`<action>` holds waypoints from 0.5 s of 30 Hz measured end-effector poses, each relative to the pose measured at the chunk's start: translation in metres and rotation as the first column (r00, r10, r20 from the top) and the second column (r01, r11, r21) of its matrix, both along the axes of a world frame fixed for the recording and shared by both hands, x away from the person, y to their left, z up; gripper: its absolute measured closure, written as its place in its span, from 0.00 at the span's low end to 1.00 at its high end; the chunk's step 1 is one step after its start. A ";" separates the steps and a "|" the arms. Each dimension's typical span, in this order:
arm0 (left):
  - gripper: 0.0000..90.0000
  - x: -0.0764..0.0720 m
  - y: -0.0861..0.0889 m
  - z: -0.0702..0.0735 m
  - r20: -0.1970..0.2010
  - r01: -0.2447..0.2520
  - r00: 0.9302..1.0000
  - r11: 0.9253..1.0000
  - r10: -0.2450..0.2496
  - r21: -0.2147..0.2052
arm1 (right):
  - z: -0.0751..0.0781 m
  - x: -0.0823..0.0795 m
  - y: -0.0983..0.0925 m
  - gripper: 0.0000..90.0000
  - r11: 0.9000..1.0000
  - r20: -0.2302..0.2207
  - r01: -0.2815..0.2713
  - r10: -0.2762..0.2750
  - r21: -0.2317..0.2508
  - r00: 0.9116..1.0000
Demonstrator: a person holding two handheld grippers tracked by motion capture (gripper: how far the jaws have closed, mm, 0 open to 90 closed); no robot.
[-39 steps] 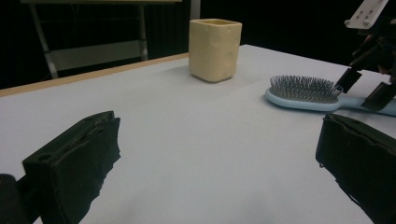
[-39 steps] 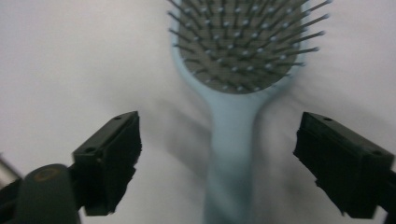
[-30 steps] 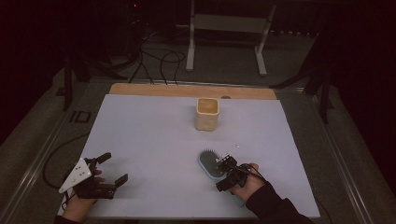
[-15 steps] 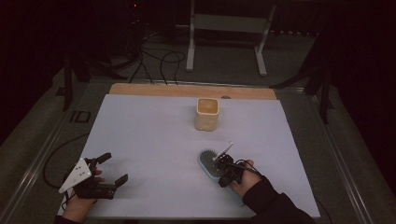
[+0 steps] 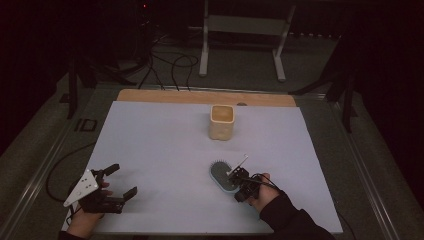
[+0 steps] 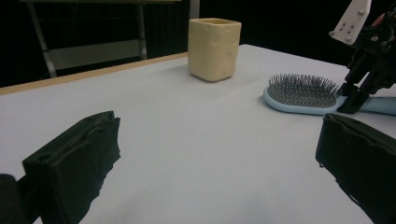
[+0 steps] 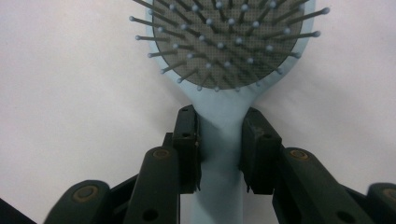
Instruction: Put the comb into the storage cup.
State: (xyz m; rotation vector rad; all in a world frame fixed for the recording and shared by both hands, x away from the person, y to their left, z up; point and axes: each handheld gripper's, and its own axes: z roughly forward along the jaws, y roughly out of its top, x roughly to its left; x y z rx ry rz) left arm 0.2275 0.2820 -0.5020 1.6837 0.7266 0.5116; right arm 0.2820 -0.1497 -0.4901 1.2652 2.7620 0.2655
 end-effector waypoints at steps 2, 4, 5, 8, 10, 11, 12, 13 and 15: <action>0.00 0.000 0.000 0.000 0.000 0.000 1.000 1.000 0.000 -0.002 | 0.000 -0.001 -0.002 0.78 1.000 0.006 0.007 -0.007 0.012 1.000; 0.00 0.000 0.000 0.000 0.000 -0.001 1.000 1.000 0.001 -0.002 | 0.001 -0.002 -0.003 0.78 1.000 0.020 0.007 -0.007 0.027 1.000; 0.00 0.000 0.000 0.000 -0.001 -0.001 1.000 1.000 0.001 -0.003 | 0.002 -0.001 -0.004 0.78 0.999 0.023 0.007 -0.008 0.035 1.000; 0.00 0.000 0.000 0.000 -0.001 -0.002 1.000 1.000 0.002 -0.003 | 0.006 0.000 -0.006 0.78 0.997 0.040 0.019 -0.022 0.072 0.999; 0.00 0.000 0.000 0.000 -0.002 -0.002 1.000 1.000 0.002 -0.002 | 0.009 0.000 -0.007 0.78 0.995 0.051 0.022 -0.026 0.093 0.998; 0.00 0.000 0.000 -0.001 -0.002 -0.002 1.000 1.000 0.002 -0.002 | 0.012 0.000 -0.007 0.78 0.995 0.055 0.019 -0.024 0.097 0.998; 0.00 0.000 0.000 -0.001 -0.002 -0.001 1.000 1.000 0.001 -0.003 | 0.014 0.001 -0.007 0.78 0.994 0.061 0.017 -0.024 0.111 0.998; 0.00 0.000 0.000 -0.001 -0.002 -0.002 1.000 1.000 0.002 -0.002 | 0.016 0.001 -0.008 0.78 0.993 0.072 0.021 -0.029 0.120 0.997; 0.00 0.001 0.000 -0.001 -0.002 -0.002 1.000 1.000 0.002 -0.003 | 0.020 0.001 -0.009 0.78 0.990 0.085 0.022 -0.034 0.138 0.996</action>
